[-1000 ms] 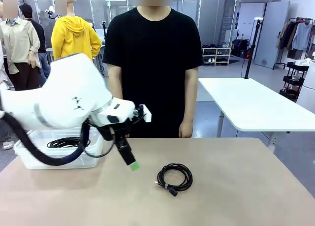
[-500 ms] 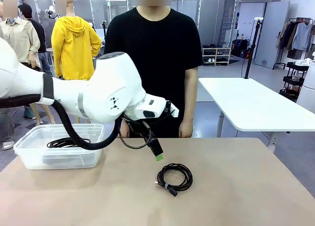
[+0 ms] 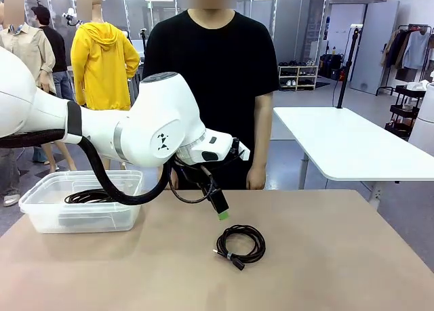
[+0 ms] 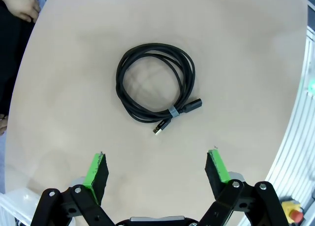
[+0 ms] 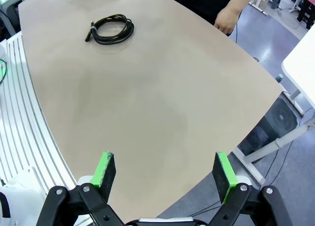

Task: Organize and store the cables.
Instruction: Place the USB Extension Cable into the Organizing box.

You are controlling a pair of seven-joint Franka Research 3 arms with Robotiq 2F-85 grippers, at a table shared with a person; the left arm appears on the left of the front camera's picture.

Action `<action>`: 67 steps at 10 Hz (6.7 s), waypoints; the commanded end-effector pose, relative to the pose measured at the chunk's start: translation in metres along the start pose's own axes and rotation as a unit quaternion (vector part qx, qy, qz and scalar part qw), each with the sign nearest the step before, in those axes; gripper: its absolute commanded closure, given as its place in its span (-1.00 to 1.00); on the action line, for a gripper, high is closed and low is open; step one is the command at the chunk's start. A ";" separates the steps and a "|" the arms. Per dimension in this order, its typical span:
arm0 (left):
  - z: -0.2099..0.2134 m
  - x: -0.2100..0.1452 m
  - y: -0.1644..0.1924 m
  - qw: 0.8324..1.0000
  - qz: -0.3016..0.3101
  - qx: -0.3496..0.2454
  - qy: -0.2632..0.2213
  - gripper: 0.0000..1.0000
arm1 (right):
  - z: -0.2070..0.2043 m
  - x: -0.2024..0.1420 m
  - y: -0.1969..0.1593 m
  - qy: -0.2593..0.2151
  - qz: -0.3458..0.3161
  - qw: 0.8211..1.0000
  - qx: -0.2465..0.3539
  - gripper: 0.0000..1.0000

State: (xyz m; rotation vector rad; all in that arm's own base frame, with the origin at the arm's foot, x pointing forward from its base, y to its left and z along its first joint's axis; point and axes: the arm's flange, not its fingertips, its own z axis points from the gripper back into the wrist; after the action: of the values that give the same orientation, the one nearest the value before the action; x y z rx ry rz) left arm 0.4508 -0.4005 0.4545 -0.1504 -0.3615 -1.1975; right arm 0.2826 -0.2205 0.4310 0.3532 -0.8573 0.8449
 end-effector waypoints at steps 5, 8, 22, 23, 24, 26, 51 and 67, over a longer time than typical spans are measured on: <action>-0.014 0.032 -0.003 0.996 0.066 -0.009 0.052 -1.00 | 0.000 0.000 -0.001 -0.004 0.000 1.000 -0.005 -1.00; -0.019 0.046 -0.009 0.985 0.133 -0.065 0.087 -1.00 | 0.000 0.000 -0.001 -0.004 0.000 1.000 -0.005 -1.00; -0.090 0.058 -0.015 0.691 0.714 0.083 0.068 -1.00 | 0.000 0.000 -0.001 -0.004 0.000 1.000 -0.005 -1.00; -0.094 0.052 -0.013 0.674 0.728 0.111 0.059 -1.00 | 0.000 0.000 -0.001 -0.004 0.000 1.000 -0.005 -1.00; -0.097 0.048 -0.013 0.666 0.735 0.112 0.063 -1.00 | 0.000 0.000 -0.001 -0.004 0.000 1.000 -0.005 -1.00; -0.098 0.041 -0.018 0.696 0.706 0.090 0.098 -1.00 | 0.000 0.000 -0.001 -0.004 0.000 1.000 -0.005 -1.00; -0.164 0.021 -0.025 0.562 0.807 0.127 0.130 1.00 | 0.000 0.000 -0.001 -0.004 0.000 1.000 -0.005 -1.00; 0.007 0.054 -0.034 0.693 0.693 0.194 0.046 0.67 | 0.000 0.000 -0.001 -0.004 0.000 1.000 -0.005 -1.00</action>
State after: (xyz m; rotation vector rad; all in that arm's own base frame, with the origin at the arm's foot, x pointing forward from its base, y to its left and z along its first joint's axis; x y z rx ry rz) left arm 0.4350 -0.4584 0.4769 0.0338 -0.2829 0.4101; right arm 0.2835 -0.2202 0.4317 0.3502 -0.8560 0.8346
